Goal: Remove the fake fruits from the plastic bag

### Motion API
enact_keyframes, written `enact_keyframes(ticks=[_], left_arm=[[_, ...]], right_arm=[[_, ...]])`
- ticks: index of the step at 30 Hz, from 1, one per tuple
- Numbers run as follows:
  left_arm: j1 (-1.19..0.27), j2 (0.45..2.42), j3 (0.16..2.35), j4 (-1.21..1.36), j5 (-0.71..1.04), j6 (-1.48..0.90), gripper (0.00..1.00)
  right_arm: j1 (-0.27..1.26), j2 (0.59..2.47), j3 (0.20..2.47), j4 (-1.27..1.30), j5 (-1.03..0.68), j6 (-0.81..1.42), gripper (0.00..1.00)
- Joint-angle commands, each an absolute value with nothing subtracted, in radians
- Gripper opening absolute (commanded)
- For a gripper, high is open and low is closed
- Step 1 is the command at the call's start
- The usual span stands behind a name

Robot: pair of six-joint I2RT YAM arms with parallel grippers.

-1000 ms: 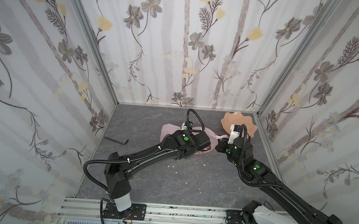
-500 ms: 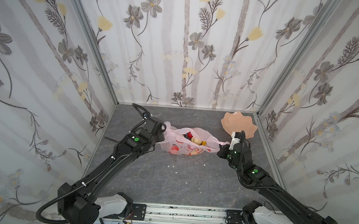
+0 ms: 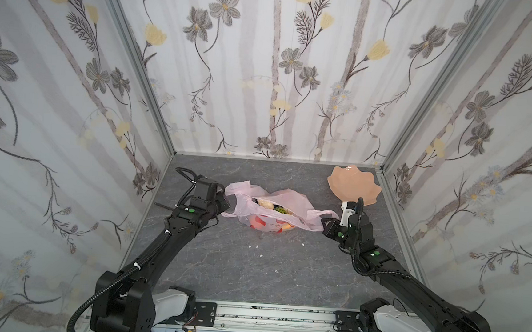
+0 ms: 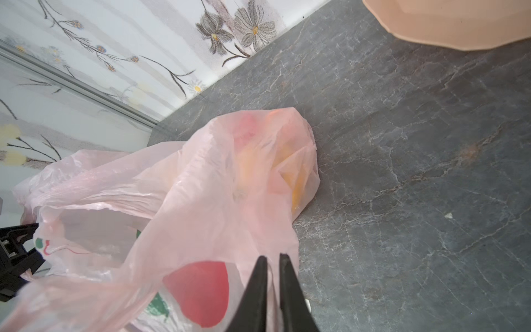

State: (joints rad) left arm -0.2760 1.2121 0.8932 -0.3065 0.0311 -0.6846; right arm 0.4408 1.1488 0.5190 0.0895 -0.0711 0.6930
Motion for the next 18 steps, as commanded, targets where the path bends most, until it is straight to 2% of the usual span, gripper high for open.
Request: enact_keyframes(ticks=[1, 3, 9, 14, 16, 18], left_arm=[[-0.298, 1.212, 0.902, -0.276, 0.018, -0.666, 0.00], [-0.310, 1.210, 0.902, -0.276, 0.006, -0.665, 0.00], [-0.313, 1.205, 0.908, -0.276, -0.012, -0.654, 0.00], [-0.313, 1.200, 0.906, -0.277, -0.018, -0.649, 0.00], [-0.311, 1.198, 0.905, -0.278, -0.020, -0.647, 0.00], [-0.312, 1.197, 0.904, -0.279, -0.020, -0.644, 0.00]], right_arm=[[0.474, 1.102, 0.582, -0.039, -0.006, 0.591, 0.58], [0.519, 1.081, 0.645, -0.161, 0.081, 0.543, 0.70], [0.611, 1.041, 0.789, -0.414, 0.266, 0.455, 0.99], [0.692, 1.127, 0.992, -0.658, 0.466, 0.438, 1.00], [0.768, 1.163, 1.086, -0.757, 0.574, 0.442, 1.00], [0.868, 1.168, 1.151, -0.796, 0.588, 0.426, 0.98]])
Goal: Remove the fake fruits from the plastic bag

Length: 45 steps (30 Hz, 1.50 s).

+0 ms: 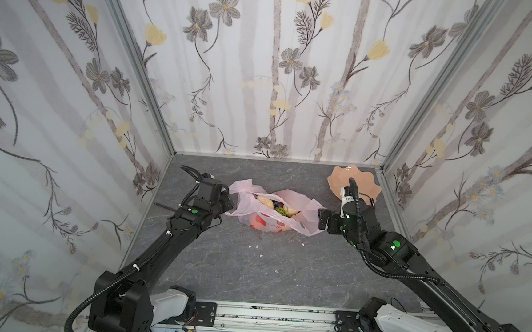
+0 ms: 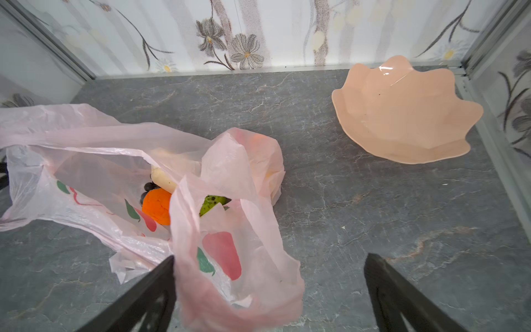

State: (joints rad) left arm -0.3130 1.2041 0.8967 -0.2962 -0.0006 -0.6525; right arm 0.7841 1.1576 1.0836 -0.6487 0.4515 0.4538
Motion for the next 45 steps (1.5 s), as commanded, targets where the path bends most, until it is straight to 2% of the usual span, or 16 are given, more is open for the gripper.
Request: enact_keyframes(ticks=[1, 6, 10, 12, 16, 20, 23, 27, 33, 38, 40, 45], left_arm=[[-0.313, 1.195, 0.902, -0.279, -0.020, -0.643, 0.00], [-0.312, 1.196, 0.901, -0.280, -0.031, -0.639, 0.00], [-0.312, 1.191, 0.899, -0.281, -0.040, -0.636, 0.00], [-0.312, 1.186, 0.894, -0.281, -0.040, -0.635, 0.00], [-0.311, 1.176, 0.883, -0.281, -0.034, -0.637, 0.00], [-0.312, 1.168, 0.872, -0.281, -0.026, -0.638, 0.00], [-0.314, 1.160, 0.867, -0.281, -0.025, -0.636, 0.00], [-0.311, 1.154, 0.852, -0.282, -0.028, -0.634, 0.00], [-0.310, 1.149, 0.837, -0.281, -0.038, -0.633, 0.00], [-0.308, 1.150, 0.830, -0.281, -0.043, -0.629, 0.00], [-0.306, 1.150, 0.823, -0.281, -0.047, -0.627, 0.00], [-0.292, 1.146, 0.811, -0.282, -0.056, -0.624, 0.00]], right_arm=[[0.927, 1.164, 1.180, -0.796, 0.569, 0.408, 0.96], [1.063, 1.210, 1.218, -0.793, 0.519, 0.491, 0.81], [1.082, 1.245, 1.097, -0.601, 0.374, 0.546, 0.74], [1.057, 1.273, 1.069, -0.576, 0.401, 0.572, 0.71], [0.926, 1.346, 1.046, -0.540, 0.452, 0.551, 0.56], [0.830, 1.435, 1.035, -0.445, 0.399, 0.488, 0.54], [0.778, 1.516, 1.082, -0.442, 0.427, 0.466, 0.55], [0.728, 1.612, 1.139, -0.437, 0.502, 0.438, 0.66], [0.676, 1.781, 1.233, -0.456, 0.506, 0.406, 0.78], [0.642, 1.898, 1.302, -0.447, 0.471, 0.405, 0.81], [0.629, 1.925, 1.315, -0.426, 0.433, 0.403, 0.77], [0.611, 1.953, 1.329, -0.404, 0.356, 0.400, 0.58]])
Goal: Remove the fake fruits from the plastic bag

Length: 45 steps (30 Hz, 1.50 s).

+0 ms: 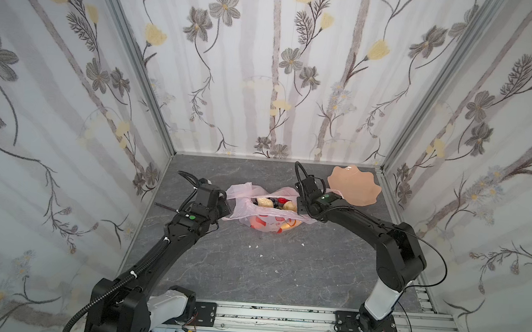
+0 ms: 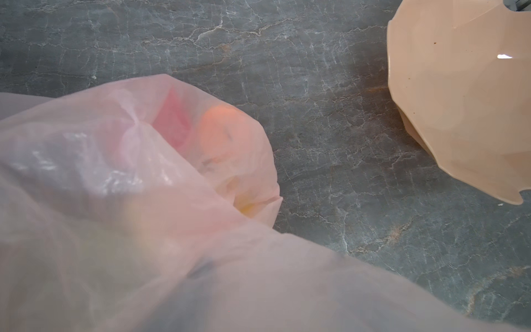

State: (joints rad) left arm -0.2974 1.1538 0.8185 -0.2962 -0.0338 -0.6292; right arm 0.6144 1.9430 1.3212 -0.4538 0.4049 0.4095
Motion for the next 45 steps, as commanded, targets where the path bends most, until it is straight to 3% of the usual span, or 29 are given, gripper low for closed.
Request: enact_keyframes(ticks=[1, 7, 14, 18, 21, 23, 29, 37, 41, 45], left_arm=[[-0.292, 1.145, 0.810, -0.282, -0.061, -0.624, 0.00], [-0.294, 1.159, 0.802, -0.280, -0.059, -0.635, 0.00], [-0.295, 1.212, 0.839, -0.282, -0.064, -0.631, 0.00], [-0.295, 1.254, 0.875, -0.302, -0.096, -0.622, 0.02], [-0.297, 1.254, 0.899, -0.346, -0.137, -0.618, 0.23], [-0.299, 1.211, 0.911, -0.384, -0.178, -0.618, 0.46], [-0.332, 1.096, 1.021, -0.569, -0.323, -0.569, 0.80], [-0.502, 1.085, 1.249, -0.859, -0.565, -0.595, 0.91], [-0.572, 1.103, 1.288, -0.875, -0.544, -0.618, 0.93], [-0.577, 1.111, 1.266, -0.825, -0.459, -0.613, 0.94]], right_arm=[[0.608, 1.950, 1.321, -0.392, 0.338, 0.400, 0.52], [0.594, 1.915, 1.246, -0.282, 0.173, 0.424, 0.18], [0.604, 1.842, 1.162, -0.167, 0.049, 0.451, 0.00], [0.600, 1.764, 1.100, -0.118, 0.021, 0.461, 0.00], [0.590, 1.689, 1.043, -0.081, 0.003, 0.483, 0.00], [0.590, 1.644, 1.003, -0.048, -0.021, 0.499, 0.00], [0.605, 1.602, 0.956, -0.003, -0.078, 0.521, 0.00], [0.630, 1.556, 0.957, -0.028, -0.004, 0.512, 0.00], [0.652, 1.581, 0.984, -0.060, 0.018, 0.475, 0.00], [0.744, 1.622, 1.015, -0.069, 0.049, 0.434, 0.25]])
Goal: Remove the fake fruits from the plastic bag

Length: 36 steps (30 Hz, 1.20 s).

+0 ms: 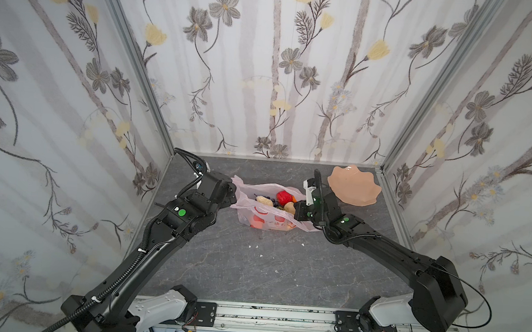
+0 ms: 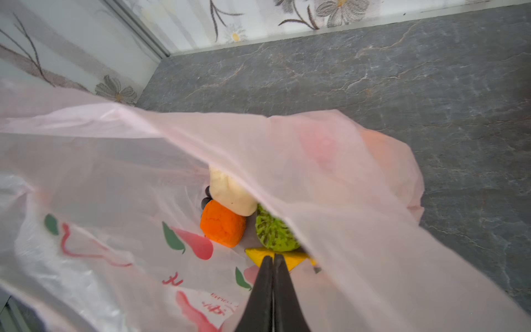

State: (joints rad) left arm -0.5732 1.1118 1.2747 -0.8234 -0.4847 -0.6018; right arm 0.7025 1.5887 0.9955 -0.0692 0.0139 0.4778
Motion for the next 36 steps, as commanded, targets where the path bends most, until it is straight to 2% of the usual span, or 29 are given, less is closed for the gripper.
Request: enact_keyframes(ticks=[1, 5, 8, 14, 17, 19, 22, 25, 32, 36], left_arm=[[-0.576, 1.102, 1.251, -0.793, -0.422, -0.608, 0.94], [-0.576, 1.074, 1.195, -0.665, -0.237, -0.629, 0.95], [-0.583, 1.074, 1.166, -0.610, -0.150, -0.650, 0.96], [-0.588, 1.049, 1.101, -0.574, -0.080, -0.669, 1.00], [-0.632, 1.017, 1.073, -0.586, -0.139, -0.686, 1.00], [-0.697, 0.999, 1.081, -0.632, -0.261, -0.725, 1.00], [-0.872, 0.988, 1.132, -0.730, -0.461, -0.809, 0.99], [-0.972, 0.959, 1.134, -0.741, -0.498, -0.871, 0.92], [-1.106, 0.969, 1.157, -0.740, -0.502, -0.984, 0.80], [-1.220, 1.011, 1.210, -0.731, -0.590, -1.060, 0.78]], right_arm=[[0.762, 1.634, 1.019, -0.068, 0.054, 0.434, 0.28], [0.849, 1.698, 1.041, -0.072, 0.072, 0.428, 0.37], [0.890, 1.745, 1.056, -0.075, 0.093, 0.434, 0.40], [0.913, 1.768, 1.065, -0.057, 0.100, 0.451, 0.45], [0.912, 1.762, 1.071, -0.055, 0.112, 0.451, 0.47], [0.911, 1.761, 1.076, -0.058, 0.119, 0.451, 0.48], [0.910, 1.756, 1.073, -0.058, 0.129, 0.451, 0.49], [0.907, 1.751, 1.062, -0.053, 0.136, 0.452, 0.50], [0.886, 1.713, 1.012, -0.037, 0.152, 0.473, 0.54], [0.872, 1.681, 0.972, -0.012, 0.141, 0.479, 0.55]])
